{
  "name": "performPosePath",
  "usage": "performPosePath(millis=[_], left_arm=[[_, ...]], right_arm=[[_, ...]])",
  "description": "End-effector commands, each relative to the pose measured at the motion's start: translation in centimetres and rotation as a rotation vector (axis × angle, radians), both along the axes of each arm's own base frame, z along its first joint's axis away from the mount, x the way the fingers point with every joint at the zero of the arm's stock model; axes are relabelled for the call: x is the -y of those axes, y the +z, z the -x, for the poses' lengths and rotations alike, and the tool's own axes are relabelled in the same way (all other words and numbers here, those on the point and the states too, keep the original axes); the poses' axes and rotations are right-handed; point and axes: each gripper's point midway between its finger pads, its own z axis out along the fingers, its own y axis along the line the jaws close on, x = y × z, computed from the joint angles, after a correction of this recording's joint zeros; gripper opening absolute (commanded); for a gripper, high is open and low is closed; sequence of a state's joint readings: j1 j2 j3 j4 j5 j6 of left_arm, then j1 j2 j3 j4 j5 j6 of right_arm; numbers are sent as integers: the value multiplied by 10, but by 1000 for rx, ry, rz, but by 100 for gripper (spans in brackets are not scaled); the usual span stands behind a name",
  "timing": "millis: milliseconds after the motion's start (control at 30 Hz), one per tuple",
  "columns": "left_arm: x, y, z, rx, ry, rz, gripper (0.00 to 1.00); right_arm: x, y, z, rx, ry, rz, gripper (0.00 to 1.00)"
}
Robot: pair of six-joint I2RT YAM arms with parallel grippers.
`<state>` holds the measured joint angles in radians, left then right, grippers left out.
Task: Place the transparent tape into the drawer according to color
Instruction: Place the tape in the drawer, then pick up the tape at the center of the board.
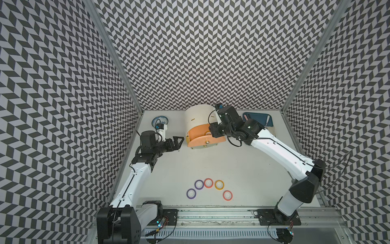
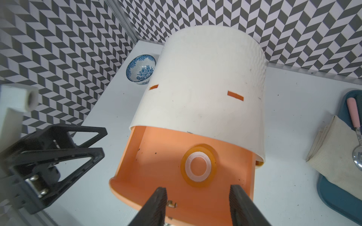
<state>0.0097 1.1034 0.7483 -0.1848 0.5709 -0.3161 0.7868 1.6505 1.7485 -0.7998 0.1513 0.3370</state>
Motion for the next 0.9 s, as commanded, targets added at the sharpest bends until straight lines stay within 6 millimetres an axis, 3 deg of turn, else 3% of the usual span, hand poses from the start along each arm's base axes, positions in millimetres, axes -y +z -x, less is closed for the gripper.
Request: performPosePath(millis=[0, 267, 467, 867], left_arm=[[0, 7, 3, 26, -2, 15, 100], [1, -12, 14, -35, 0, 38, 100], [1, -32, 20, -100, 7, 41, 100], [-4, -40, 20, -124, 33, 18, 100]], right_arm=[[13, 9, 25, -19, 46, -22, 65], [42, -46, 84, -177, 121, 9, 80], [58, -107, 127, -309, 174, 67, 86], [31, -177, 202, -384, 366, 289, 87]])
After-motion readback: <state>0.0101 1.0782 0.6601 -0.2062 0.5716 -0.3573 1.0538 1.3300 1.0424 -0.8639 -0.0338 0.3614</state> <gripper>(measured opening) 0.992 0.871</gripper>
